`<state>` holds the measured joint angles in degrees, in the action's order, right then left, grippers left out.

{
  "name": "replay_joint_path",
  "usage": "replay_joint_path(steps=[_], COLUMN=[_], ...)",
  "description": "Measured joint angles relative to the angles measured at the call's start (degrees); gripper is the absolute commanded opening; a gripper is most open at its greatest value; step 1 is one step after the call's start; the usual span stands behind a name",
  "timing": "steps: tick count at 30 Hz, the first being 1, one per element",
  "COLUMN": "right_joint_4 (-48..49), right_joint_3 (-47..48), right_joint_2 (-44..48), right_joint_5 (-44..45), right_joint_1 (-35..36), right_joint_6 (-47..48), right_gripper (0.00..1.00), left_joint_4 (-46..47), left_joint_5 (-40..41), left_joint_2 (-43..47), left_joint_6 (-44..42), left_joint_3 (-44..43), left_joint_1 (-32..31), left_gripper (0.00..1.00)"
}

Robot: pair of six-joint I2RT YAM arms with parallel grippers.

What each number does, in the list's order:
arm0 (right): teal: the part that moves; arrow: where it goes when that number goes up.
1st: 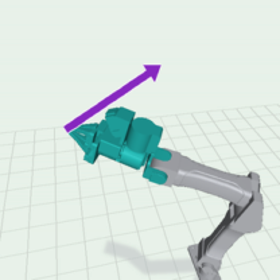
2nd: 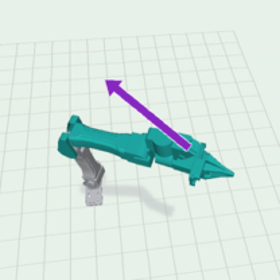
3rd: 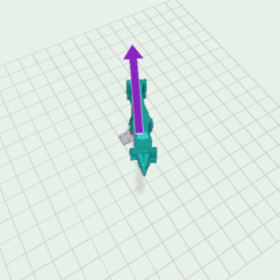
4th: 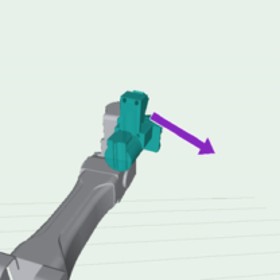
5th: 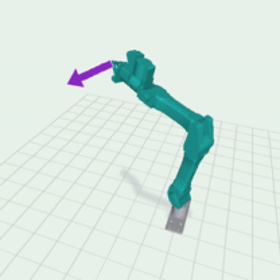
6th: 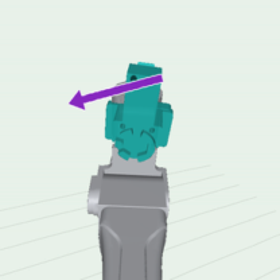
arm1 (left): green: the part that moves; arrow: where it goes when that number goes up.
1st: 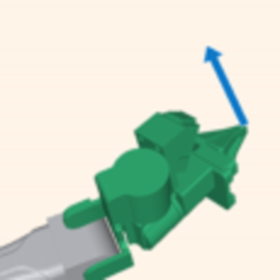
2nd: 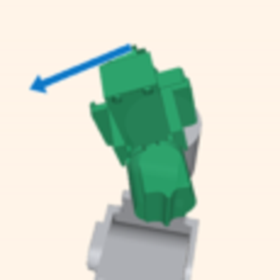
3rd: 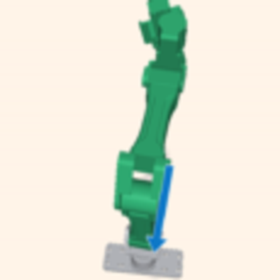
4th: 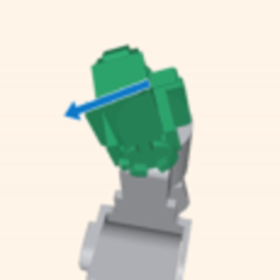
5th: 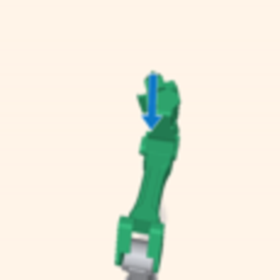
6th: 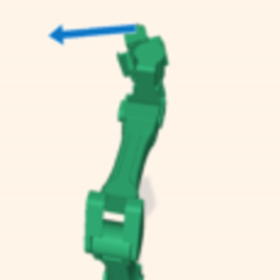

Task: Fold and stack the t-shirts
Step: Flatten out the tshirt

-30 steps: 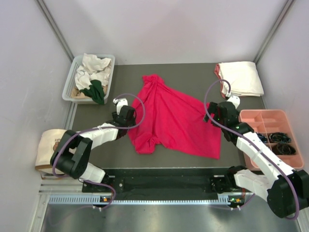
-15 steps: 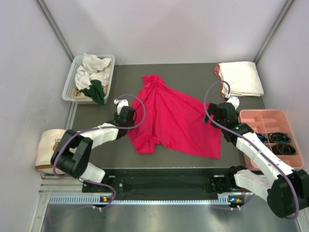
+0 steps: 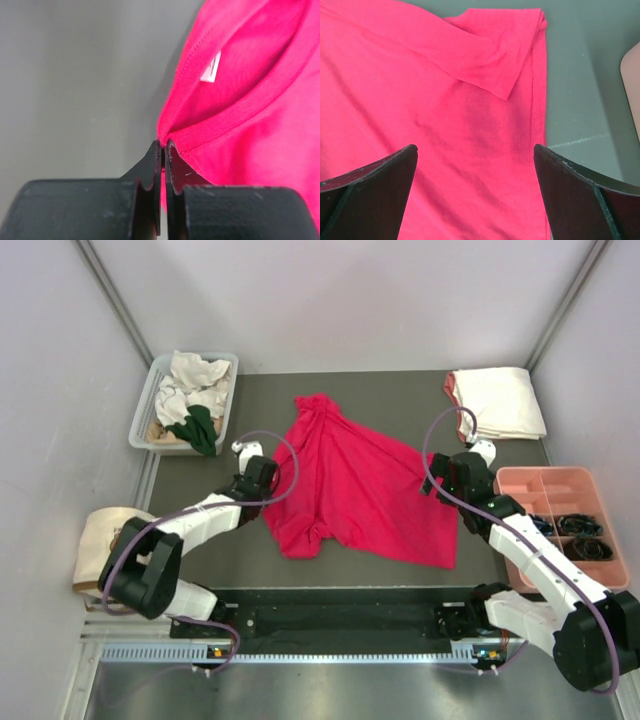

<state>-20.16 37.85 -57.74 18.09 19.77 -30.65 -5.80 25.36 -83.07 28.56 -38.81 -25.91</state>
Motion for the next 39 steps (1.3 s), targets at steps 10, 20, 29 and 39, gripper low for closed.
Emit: replay_joint_path(steps=[10, 20, 29, 39], right_joint_4=[0.42, 0.39, 3.69, 7.21], right_joint_3=[0.0, 0.0, -0.92, 2.58], right_joint_2=[-0.13, -0.13, -4.02, -20.31], right_joint_5=[-1.07, -1.29, -1.46, -0.76], right_joint_1=[0.0, 0.0, 0.0, 0.0], right_joint_6=[-0.33, -0.26, -1.07, -2.1], right_gripper=[0.99, 0.99, 0.99, 0.99], left_joint_4=[-2.16, -1.7, -1.44, -1.62], left_joint_5=[0.46, 1.05, -1.16, -3.3], left_joint_2=[6.4, -7.17, -7.74, -7.85], left_joint_6=[-3.3, -5.77, -6.45, -6.38], left_joint_3=[-5.9, -16.37, -22.97, -22.73], left_joint_1=[8.74, 11.5, 11.8, 11.8], left_gripper=[0.0, 0.0, 0.0, 0.0])
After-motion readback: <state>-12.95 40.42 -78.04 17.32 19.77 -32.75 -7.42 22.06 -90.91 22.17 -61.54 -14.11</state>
